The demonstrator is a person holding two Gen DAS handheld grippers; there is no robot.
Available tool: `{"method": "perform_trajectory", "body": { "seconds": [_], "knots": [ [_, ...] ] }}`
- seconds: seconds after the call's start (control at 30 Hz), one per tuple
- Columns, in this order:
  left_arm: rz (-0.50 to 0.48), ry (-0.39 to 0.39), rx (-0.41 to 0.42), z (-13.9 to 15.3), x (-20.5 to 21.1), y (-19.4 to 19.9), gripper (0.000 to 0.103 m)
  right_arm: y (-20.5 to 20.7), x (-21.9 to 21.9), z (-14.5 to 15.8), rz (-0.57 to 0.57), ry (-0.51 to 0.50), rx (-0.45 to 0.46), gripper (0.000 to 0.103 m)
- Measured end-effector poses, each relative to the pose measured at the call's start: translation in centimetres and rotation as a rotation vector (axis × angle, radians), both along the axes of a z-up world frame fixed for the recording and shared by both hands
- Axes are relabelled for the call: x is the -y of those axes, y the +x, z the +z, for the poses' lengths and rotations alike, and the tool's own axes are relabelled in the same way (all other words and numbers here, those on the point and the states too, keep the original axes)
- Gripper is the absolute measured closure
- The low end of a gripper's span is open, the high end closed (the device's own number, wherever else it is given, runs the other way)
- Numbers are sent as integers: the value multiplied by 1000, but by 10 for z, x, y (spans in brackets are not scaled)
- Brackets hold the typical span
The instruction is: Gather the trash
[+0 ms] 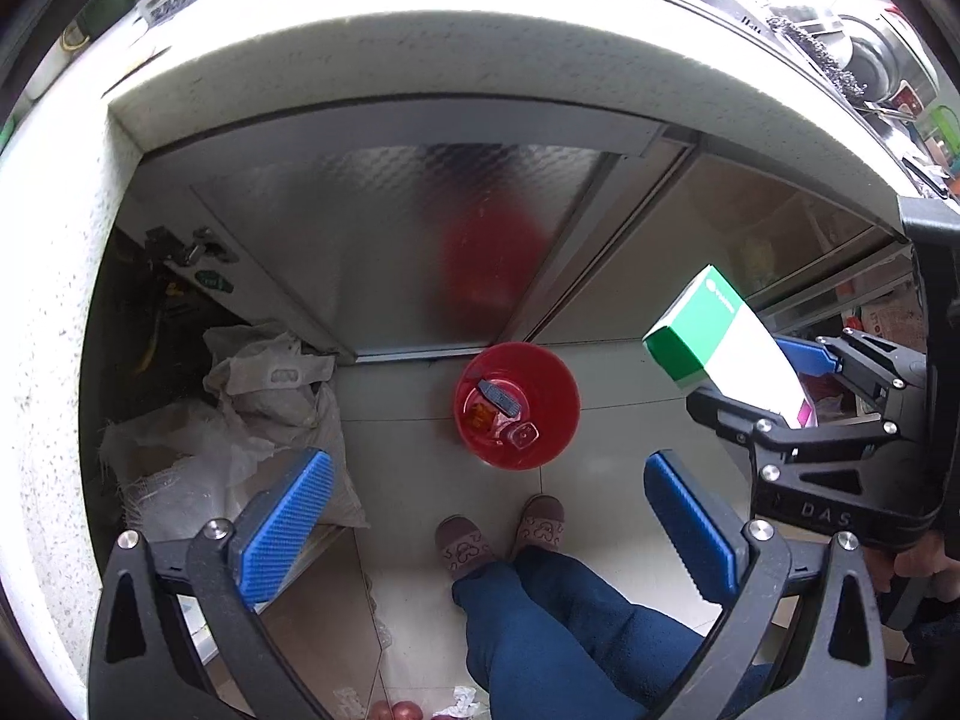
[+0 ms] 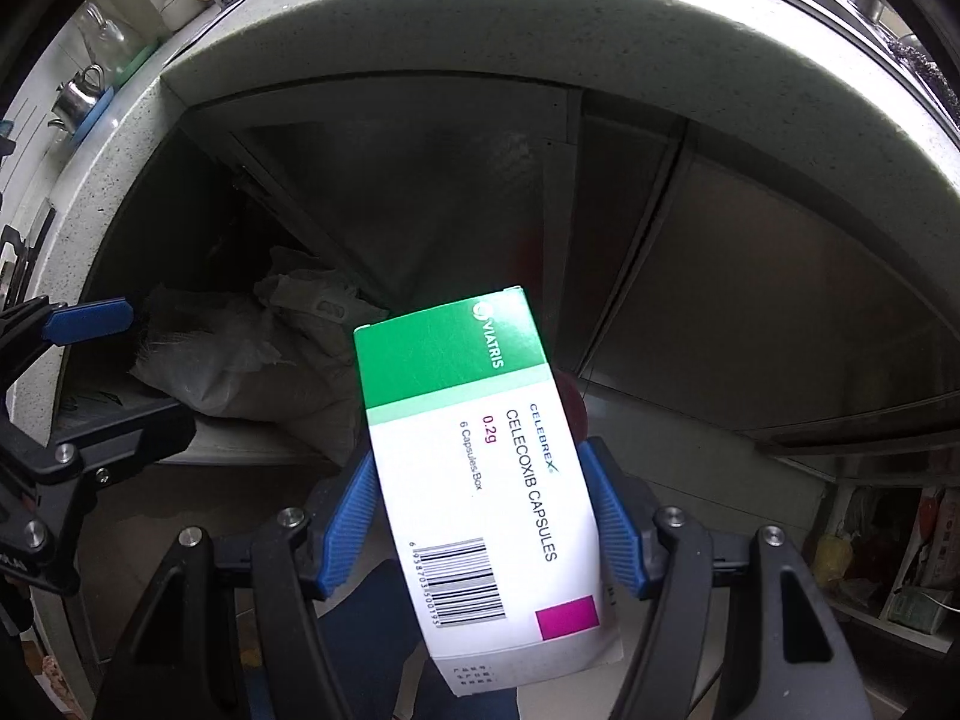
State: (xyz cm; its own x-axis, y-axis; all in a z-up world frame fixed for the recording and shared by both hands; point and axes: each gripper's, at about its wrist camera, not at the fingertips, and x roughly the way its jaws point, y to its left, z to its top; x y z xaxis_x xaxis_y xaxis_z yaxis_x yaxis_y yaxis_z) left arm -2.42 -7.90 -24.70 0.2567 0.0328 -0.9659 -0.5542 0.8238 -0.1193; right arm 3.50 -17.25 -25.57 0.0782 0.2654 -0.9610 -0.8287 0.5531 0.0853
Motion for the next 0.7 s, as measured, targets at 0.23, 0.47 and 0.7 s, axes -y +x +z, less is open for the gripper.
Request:
{"method": "perform_trajectory", "body": {
  "seconds": [0.23, 0.47, 0.7],
  "knots": [
    [5, -6, -12, -4, -2, -11, 0, -5, -4, -3, 2, -8, 46, 7],
    [-11, 14, 26, 21, 4, -14, 0, -10, 7, 25, -29, -24, 75, 7],
    [-33, 63, 84, 67, 10, -13, 0, -20, 13, 80, -1, 25, 145, 7]
  ]
}}
